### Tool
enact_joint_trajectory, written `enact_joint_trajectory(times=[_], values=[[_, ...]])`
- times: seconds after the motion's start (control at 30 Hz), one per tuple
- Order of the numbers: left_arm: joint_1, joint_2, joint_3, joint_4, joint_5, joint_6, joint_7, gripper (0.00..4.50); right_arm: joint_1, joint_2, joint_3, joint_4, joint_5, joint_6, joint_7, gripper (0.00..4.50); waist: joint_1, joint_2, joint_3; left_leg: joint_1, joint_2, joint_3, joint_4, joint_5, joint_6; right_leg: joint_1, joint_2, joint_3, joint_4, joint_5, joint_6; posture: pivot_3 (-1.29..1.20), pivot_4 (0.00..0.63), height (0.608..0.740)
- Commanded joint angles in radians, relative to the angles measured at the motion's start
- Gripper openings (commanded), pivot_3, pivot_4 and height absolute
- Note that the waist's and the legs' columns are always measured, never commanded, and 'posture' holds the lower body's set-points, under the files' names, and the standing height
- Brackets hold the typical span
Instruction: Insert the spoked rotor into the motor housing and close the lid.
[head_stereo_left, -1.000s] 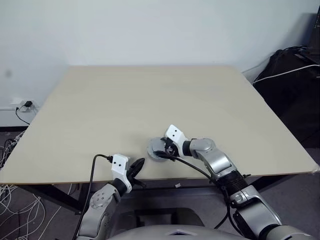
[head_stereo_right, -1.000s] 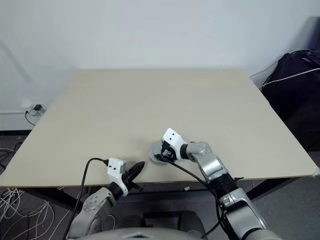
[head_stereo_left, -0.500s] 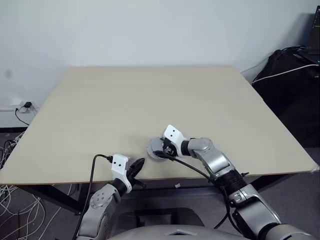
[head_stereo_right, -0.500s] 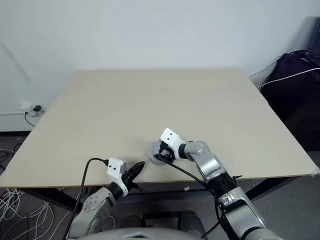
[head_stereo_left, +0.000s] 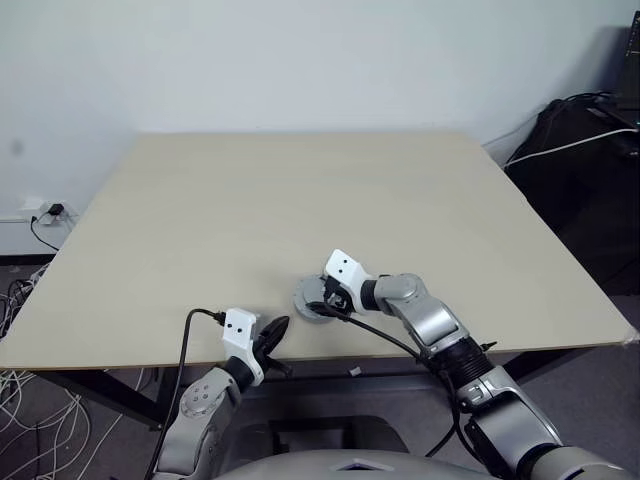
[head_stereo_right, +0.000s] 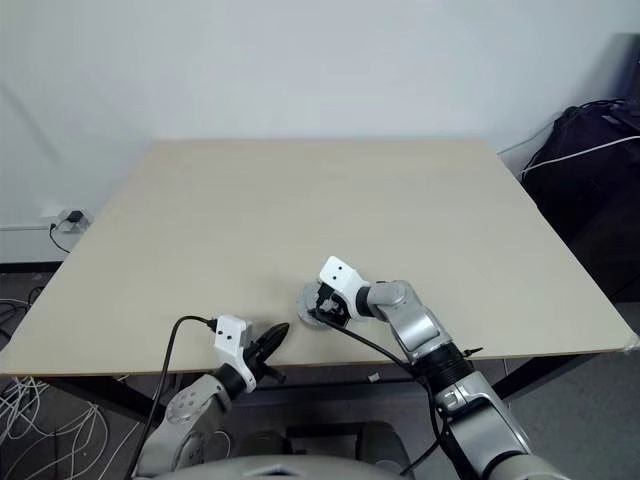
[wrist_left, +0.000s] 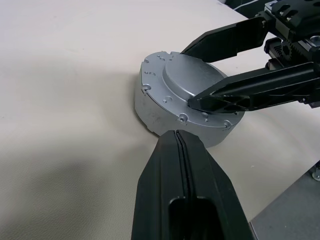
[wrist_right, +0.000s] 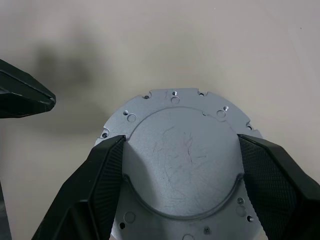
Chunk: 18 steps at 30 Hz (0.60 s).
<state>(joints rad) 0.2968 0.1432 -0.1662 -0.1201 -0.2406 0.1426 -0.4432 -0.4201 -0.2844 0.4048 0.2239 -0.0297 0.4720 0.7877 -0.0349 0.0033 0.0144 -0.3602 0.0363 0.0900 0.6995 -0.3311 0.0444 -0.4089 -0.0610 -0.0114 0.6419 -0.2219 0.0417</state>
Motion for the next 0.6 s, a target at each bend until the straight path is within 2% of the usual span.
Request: enact_joint_trajectory(times=[0.03, 0.23, 0.6], values=[[-0.038, 0.007, 0.009, -0.019, 0.023, -0.049, 0.004, 0.00, 0.002, -0.012, 0.020, 0.012, -0.019, 0.022, 0.008, 3.22, 0.000, 0.000, 0.000, 0.000, 0.000, 0.000, 0.000, 0.000, 0.000, 0.000, 0.000, 0.000, 0.000, 0.000, 0.000, 0.00, 0.000, 0.740], [-0.111, 0.048, 0.020, 0.022, 0.036, -0.055, -0.027, 0.00, 0.007, -0.006, 0.021, 0.010, -0.018, 0.020, 0.003, 3.22, 0.000, 0.000, 0.000, 0.000, 0.000, 0.000, 0.000, 0.000, 0.000, 0.000, 0.000, 0.000, 0.000, 0.000, 0.000, 0.00, 0.000, 0.740], [-0.275, 0.080, 0.029, 0.220, 0.027, -0.030, -0.113, 0.00, 0.021, 0.007, 0.025, -0.005, -0.017, 0.020, -0.004, 3.22, -0.002, 0.000, -0.001, 0.000, 0.000, 0.000, 0.000, 0.000, 0.000, 0.001, 0.000, 0.000, 0.000, 0.001, 0.001, 0.00, 0.000, 0.740]])
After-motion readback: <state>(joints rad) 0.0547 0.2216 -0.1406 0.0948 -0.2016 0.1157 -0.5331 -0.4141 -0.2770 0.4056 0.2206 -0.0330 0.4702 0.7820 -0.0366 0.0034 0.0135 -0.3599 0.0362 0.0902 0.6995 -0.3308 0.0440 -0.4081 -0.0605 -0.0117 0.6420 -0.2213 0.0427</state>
